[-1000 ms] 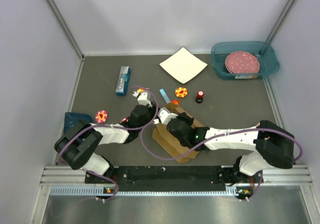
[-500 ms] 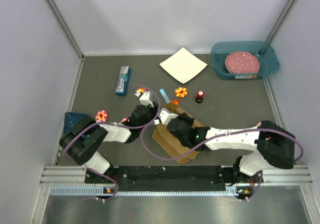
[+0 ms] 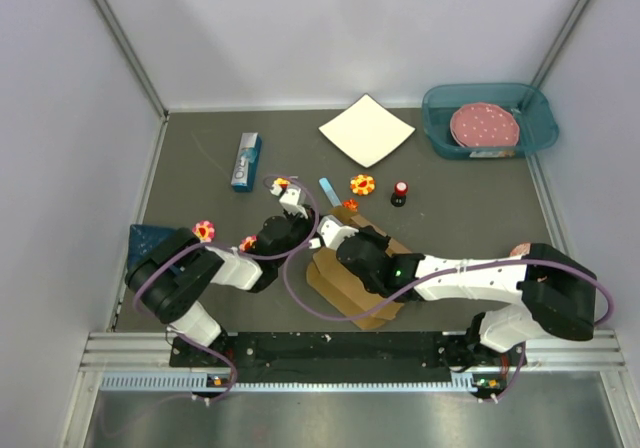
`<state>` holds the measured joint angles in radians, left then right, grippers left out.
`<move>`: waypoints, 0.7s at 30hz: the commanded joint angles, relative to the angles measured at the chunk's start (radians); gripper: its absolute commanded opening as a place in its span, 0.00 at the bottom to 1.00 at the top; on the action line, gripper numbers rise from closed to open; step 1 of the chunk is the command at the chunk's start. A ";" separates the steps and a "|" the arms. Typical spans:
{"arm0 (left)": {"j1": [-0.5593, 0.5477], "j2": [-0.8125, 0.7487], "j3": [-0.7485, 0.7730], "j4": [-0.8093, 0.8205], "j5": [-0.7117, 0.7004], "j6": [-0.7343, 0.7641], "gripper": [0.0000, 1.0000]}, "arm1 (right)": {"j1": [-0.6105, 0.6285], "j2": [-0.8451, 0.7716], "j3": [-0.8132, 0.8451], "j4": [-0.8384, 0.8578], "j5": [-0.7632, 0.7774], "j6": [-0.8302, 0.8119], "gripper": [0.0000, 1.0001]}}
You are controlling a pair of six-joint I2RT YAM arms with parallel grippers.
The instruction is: Fold the paper box
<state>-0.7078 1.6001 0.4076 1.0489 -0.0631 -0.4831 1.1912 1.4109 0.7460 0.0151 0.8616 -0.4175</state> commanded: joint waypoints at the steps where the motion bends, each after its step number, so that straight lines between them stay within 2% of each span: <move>1: -0.001 -0.034 -0.018 0.073 0.011 0.011 0.03 | 0.010 -0.041 0.010 0.043 0.004 0.028 0.00; 3: -0.001 -0.058 -0.024 0.050 0.012 -0.012 0.00 | 0.010 -0.041 0.010 0.043 0.004 0.029 0.00; 13: -0.032 -0.157 -0.042 -0.035 -0.003 -0.132 0.00 | 0.013 -0.027 0.012 0.062 0.066 0.026 0.00; 21: -0.136 -0.210 -0.053 -0.073 -0.090 -0.187 0.00 | 0.036 -0.024 -0.007 0.108 0.117 0.014 0.00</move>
<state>-0.7872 1.4292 0.3550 0.9386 -0.1028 -0.6296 1.1992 1.4075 0.7460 0.0525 0.9371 -0.4194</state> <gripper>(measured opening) 0.013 0.008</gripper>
